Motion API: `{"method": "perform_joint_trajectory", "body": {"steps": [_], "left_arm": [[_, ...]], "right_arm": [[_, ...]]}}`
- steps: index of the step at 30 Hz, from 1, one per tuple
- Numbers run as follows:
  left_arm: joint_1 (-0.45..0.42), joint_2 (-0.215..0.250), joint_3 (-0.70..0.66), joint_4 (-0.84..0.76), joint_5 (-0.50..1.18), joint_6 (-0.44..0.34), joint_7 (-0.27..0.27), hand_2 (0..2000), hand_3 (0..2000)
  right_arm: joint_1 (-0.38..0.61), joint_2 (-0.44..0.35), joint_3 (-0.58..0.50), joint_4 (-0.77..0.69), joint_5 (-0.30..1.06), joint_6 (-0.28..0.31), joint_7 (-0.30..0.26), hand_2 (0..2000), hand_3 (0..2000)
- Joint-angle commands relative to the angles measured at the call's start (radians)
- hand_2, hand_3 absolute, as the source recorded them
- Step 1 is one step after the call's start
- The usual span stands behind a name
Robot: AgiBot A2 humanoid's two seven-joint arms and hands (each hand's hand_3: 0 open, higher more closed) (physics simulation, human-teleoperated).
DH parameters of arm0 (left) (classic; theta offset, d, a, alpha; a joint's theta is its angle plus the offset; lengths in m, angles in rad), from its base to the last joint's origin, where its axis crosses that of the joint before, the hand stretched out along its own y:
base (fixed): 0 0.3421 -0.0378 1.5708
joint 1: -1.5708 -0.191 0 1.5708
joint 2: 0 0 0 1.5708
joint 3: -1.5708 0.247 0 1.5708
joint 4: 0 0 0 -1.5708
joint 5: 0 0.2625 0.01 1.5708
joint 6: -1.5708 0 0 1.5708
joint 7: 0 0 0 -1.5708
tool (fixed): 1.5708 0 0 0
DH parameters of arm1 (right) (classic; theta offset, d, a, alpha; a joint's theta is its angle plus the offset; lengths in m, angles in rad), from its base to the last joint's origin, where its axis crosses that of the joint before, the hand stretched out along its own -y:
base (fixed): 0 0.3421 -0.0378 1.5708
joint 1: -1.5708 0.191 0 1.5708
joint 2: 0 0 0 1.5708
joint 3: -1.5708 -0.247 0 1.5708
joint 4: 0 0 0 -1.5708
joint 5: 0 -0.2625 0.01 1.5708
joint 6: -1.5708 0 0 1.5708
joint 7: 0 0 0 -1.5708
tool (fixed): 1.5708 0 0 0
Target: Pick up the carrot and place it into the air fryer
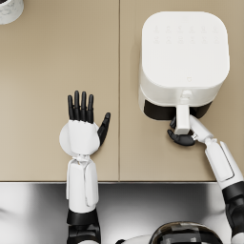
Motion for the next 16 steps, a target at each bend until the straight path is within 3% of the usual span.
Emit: {"method": "perform_joint_trajectory", "body": {"steps": [1, 2, 8, 10, 16], "left_arm": [[0.012, 0.001, 0.007, 0.007, 0.0, 0.0, 0.0, 0, 0], [0.0, 0.001, 0.004, 0.006, 0.0, 0.0, 0.0, 0, 0], [-0.005, 0.001, 0.008, 0.01, 0.0, 0.0, 0.0, 0, 0], [-0.005, 0.001, 0.008, 0.01, 0.0, 0.0, 0.0, 0, 0], [-0.005, 0.001, 0.009, 0.011, 0.0, 0.0, 0.0, 0, 0]], "right_arm": [[0.075, -0.083, 0.067, 0.018, 0.001, 0.012, 0.004, 2000, 2000], [0.013, 0.003, 0.019, -0.012, 0.001, 0.012, 0.004, 2000, 2000], [0.033, 0.016, 0.045, -0.027, 0.0, 0.092, 0.005, 2000, 2000], [0.034, 0.015, 0.053, -0.021, -0.001, 0.056, -0.006, 2000, 2000], [0.037, 0.019, 0.059, -0.015, -0.002, 0.051, -0.019, 2000, 2000]]}}
